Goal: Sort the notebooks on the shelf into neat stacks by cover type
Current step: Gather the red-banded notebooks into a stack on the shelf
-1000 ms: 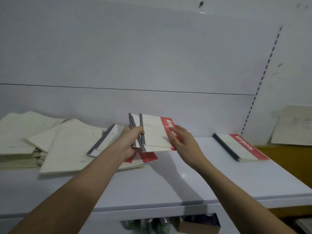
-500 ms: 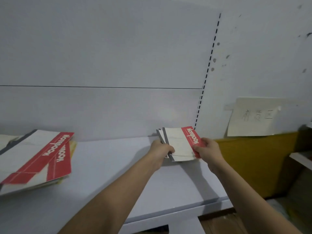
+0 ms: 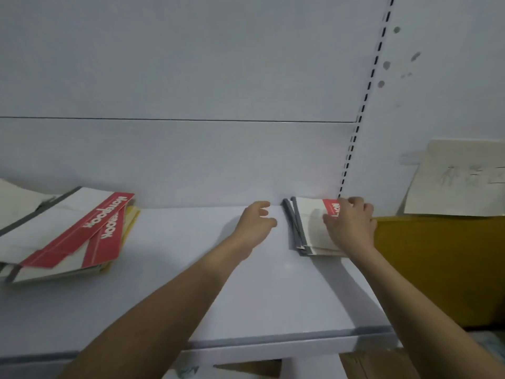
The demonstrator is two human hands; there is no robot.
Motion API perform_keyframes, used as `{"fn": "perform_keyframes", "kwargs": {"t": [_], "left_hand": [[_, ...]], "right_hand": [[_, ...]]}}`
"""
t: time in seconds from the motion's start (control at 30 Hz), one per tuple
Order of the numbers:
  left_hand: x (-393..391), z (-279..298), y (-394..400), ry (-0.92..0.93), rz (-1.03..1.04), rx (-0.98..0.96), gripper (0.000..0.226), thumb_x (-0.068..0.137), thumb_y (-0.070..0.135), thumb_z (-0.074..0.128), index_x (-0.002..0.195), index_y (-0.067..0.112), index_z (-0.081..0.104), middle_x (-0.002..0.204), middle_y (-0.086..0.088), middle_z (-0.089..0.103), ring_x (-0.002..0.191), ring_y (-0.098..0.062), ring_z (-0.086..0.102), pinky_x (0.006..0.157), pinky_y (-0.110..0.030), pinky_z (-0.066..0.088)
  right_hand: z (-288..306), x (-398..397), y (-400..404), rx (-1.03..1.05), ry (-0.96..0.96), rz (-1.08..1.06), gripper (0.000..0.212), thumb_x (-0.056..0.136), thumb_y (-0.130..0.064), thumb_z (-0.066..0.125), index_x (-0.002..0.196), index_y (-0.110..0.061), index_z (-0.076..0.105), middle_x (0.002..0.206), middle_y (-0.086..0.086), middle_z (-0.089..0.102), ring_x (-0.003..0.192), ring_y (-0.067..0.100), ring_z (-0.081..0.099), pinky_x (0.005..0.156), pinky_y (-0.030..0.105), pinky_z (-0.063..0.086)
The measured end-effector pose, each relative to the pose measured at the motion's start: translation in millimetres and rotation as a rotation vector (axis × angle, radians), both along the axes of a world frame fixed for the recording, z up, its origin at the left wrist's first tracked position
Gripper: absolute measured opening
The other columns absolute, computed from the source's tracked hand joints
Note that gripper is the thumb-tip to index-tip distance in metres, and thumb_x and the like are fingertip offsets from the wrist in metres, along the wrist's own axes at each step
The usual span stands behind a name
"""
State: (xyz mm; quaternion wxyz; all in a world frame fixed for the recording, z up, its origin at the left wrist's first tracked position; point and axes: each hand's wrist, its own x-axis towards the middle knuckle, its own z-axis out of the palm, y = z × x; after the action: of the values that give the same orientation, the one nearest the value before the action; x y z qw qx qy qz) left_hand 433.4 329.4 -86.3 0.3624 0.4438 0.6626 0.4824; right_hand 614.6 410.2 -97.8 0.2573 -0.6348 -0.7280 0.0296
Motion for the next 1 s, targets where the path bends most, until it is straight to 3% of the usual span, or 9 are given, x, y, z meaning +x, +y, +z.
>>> {"fn": "perform_keyframes", "kwargs": {"t": [0.13, 0.27, 0.37, 0.43, 0.57, 0.7, 0.87, 0.93, 1.0], "left_hand": [[-64, 20, -37, 0.093, 0.169, 0.131, 0.035, 0.088, 0.000, 0.052, 0.116, 0.018, 0.064, 0.118, -0.003, 0.065, 0.095, -0.012, 0.060, 0.064, -0.015, 0.042], [-135, 38, -99, 0.266, 0.298, 0.229, 0.031, 0.088, 0.001, 0.050, 0.105, 0.022, 0.066, 0.106, 0.004, 0.068, 0.100, -0.011, 0.063, 0.079, -0.020, 0.049], [-198, 47, -160, 0.564, 0.407, 0.150, 0.020, 0.089, 0.026, 0.061, 0.108, 0.032, 0.063, 0.114, 0.008, 0.065, 0.107, -0.013, 0.059, 0.093, -0.031, 0.047], [-240, 50, -201, 0.793, 0.424, -0.103, 0.057, 0.079, 0.058, 0.066, 0.128, 0.033, 0.054, 0.136, 0.004, 0.052, 0.122, -0.018, 0.050, 0.101, -0.036, 0.041], [-305, 43, -261, 1.001, 0.200, -0.546, 0.130, 0.043, 0.093, 0.053, 0.152, 0.033, 0.017, 0.160, -0.001, 0.017, 0.147, -0.022, 0.015, 0.117, -0.053, 0.015], [-344, 18, -279, 1.151, 0.017, -0.446, 0.115, 0.062, 0.084, 0.057, 0.154, 0.031, 0.013, 0.159, -0.002, 0.016, 0.145, -0.022, 0.014, 0.118, -0.047, 0.011], [-379, 9, -275, 1.176, 0.021, -0.077, 0.081, 0.079, 0.068, 0.059, 0.147, 0.031, 0.036, 0.149, 0.009, 0.039, 0.138, -0.018, 0.033, 0.111, -0.031, 0.024], [-392, 9, -274, 1.185, 0.005, 0.015, 0.084, 0.074, 0.072, 0.061, 0.144, 0.031, 0.039, 0.139, 0.009, 0.048, 0.131, -0.016, 0.042, 0.104, -0.028, 0.031], [-406, 10, -273, 1.271, -0.089, -0.081, 0.107, 0.063, 0.082, 0.057, 0.151, 0.036, 0.018, 0.154, 0.002, 0.030, 0.142, -0.022, 0.026, 0.115, -0.037, 0.022]], "right_hand": [[20, -83, -33, -0.024, 0.254, 0.447, 0.042, 0.093, -0.030, 0.058, 0.132, -0.013, 0.055, 0.133, 0.013, 0.049, 0.121, 0.031, 0.047, 0.102, 0.040, 0.040], [31, -164, -91, -0.240, 0.219, 0.859, 0.057, 0.091, -0.042, 0.061, 0.141, -0.022, 0.043, 0.141, -0.001, 0.040, 0.122, 0.016, 0.048, 0.100, 0.029, 0.040], [32, -216, -133, -0.349, 0.130, 1.062, 0.080, 0.082, -0.052, 0.068, 0.148, -0.029, 0.028, 0.150, -0.004, 0.026, 0.135, 0.014, 0.034, 0.106, 0.029, 0.032], [29, -245, -157, -0.340, 0.075, 1.138, 0.098, 0.073, -0.059, 0.074, 0.150, -0.036, 0.018, 0.156, -0.007, 0.013, 0.144, 0.016, 0.018, 0.113, 0.036, 0.027], [19, -298, -194, -0.204, -0.102, 1.148, 0.119, 0.061, -0.071, 0.074, 0.151, -0.043, 0.001, 0.160, -0.011, -0.010, 0.147, 0.016, -0.012, 0.119, 0.049, 0.012], [11, -349, -223, -0.173, -0.309, 1.029, 0.119, 0.061, -0.078, 0.068, 0.149, -0.046, -0.007, 0.160, -0.009, -0.018, 0.146, 0.023, -0.022, 0.116, 0.060, 0.002], [-5, -389, -247, 0.028, -0.358, 0.765, 0.099, 0.066, -0.080, 0.058, 0.145, -0.041, 0.012, 0.155, -0.001, 0.019, 0.140, 0.031, 0.020, 0.107, 0.065, 0.021], [-3, -401, -249, 0.076, -0.330, 0.714, 0.095, 0.062, -0.080, 0.060, 0.139, -0.041, 0.021, 0.145, -0.003, 0.030, 0.131, 0.028, 0.031, 0.102, 0.060, 0.030], [0, -406, -246, 0.052, -0.341, 0.702, 0.097, 0.059, -0.080, 0.062, 0.138, -0.041, 0.021, 0.143, -0.004, 0.029, 0.130, 0.027, 0.030, 0.102, 0.057, 0.031]]}}
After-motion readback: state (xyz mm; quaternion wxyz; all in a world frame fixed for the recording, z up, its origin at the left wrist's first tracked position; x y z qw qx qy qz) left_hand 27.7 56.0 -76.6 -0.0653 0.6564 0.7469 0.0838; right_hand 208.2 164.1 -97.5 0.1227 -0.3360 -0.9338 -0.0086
